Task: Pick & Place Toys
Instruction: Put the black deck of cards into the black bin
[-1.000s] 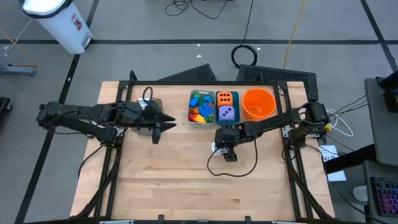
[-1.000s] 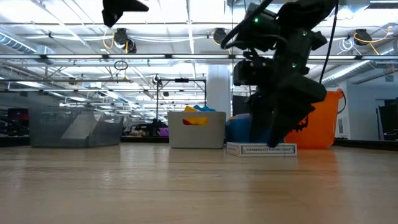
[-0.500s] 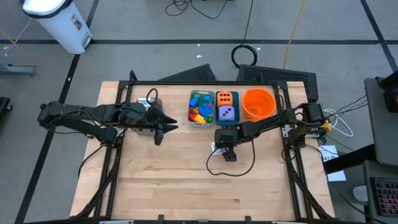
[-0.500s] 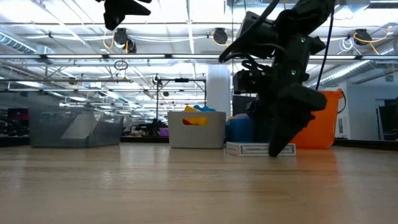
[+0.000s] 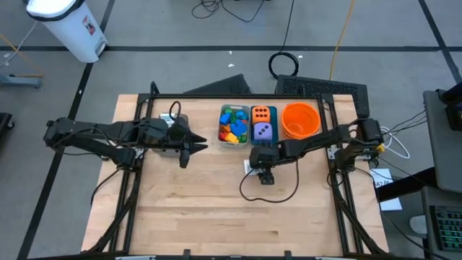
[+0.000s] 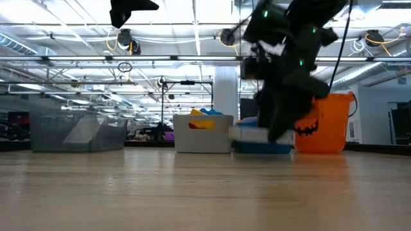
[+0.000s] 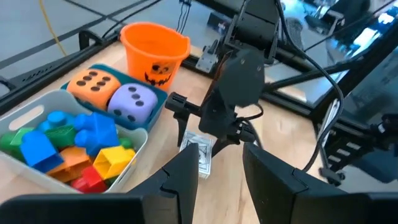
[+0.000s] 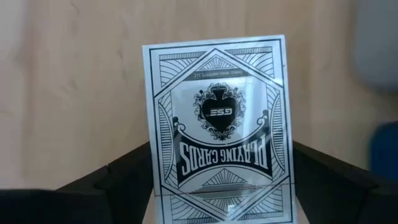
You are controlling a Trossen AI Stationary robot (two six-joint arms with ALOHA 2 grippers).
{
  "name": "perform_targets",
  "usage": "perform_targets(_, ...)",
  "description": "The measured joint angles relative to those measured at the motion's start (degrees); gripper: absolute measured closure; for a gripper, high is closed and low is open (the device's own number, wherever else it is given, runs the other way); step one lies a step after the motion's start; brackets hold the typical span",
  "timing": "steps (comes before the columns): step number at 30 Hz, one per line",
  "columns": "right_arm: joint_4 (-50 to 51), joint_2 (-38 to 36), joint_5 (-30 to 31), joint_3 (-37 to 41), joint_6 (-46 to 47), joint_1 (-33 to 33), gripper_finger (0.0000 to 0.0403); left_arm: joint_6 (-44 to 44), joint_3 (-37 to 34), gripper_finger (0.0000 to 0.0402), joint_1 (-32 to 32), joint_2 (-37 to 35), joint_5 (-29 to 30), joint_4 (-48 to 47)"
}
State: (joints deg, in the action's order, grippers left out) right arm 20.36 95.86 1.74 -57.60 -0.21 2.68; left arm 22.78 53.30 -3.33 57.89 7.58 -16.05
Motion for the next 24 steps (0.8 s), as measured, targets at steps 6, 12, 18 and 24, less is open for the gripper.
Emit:
perform_targets(6,-0.9,-7.7,1.7,-0.2,-0.8,-0.8,0.0088,2.6,0.0,0.027,0.2,0.5,0.3,5.0)
perform_targets(12,-0.9,-13.7,6.0,-3.4,-2.1,-2.0,0.0091,10.8,0.1,0.027,3.0,4.5,0.9,14.5)
perform_targets(18,0.8,-14.9,10.2,-9.5,-4.6,-2.3,0.0088,22.3,0.0,0.027,6.9,10.8,-5.5,20.8)
perform_targets(24,2.2,-14.9,12.0,-12.4,-6.7,-2.7,0.0087,27.0,0.0,0.027,9.6,16.3,-8.4,23.9)
